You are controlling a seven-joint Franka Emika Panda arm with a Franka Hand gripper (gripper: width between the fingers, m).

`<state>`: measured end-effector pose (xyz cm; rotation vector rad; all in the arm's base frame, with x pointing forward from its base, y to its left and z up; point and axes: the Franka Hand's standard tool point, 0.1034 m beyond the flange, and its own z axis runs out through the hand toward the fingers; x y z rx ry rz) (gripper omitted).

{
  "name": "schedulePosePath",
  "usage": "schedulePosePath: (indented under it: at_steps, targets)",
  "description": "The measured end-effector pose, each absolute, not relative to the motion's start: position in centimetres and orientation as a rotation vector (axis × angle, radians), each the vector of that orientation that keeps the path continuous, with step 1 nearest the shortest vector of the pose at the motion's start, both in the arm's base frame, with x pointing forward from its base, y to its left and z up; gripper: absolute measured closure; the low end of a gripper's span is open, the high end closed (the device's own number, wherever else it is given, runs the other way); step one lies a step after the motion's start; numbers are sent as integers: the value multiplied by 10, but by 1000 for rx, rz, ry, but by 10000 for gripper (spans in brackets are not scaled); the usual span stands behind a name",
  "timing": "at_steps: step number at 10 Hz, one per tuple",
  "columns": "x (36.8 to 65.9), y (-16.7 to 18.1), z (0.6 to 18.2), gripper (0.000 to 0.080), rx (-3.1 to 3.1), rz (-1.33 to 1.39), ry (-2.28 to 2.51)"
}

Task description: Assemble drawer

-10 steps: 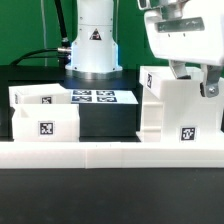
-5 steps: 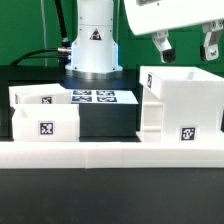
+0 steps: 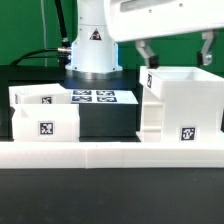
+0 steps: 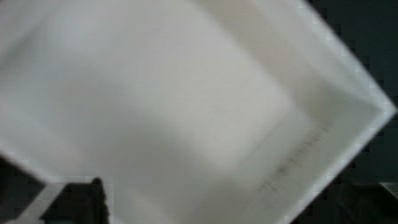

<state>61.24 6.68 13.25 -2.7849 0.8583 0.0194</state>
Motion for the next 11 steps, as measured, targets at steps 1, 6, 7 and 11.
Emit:
schedulePosePath:
  at_steps: [1, 6, 7, 11]
  targets:
    - [611, 57, 136, 151, -2839, 24, 663]
    - [611, 44, 133, 151, -2922, -2, -7]
    - [599, 32, 129, 151, -2929, 6, -97]
    - [561, -34, 111, 151, -2963, -29, -244]
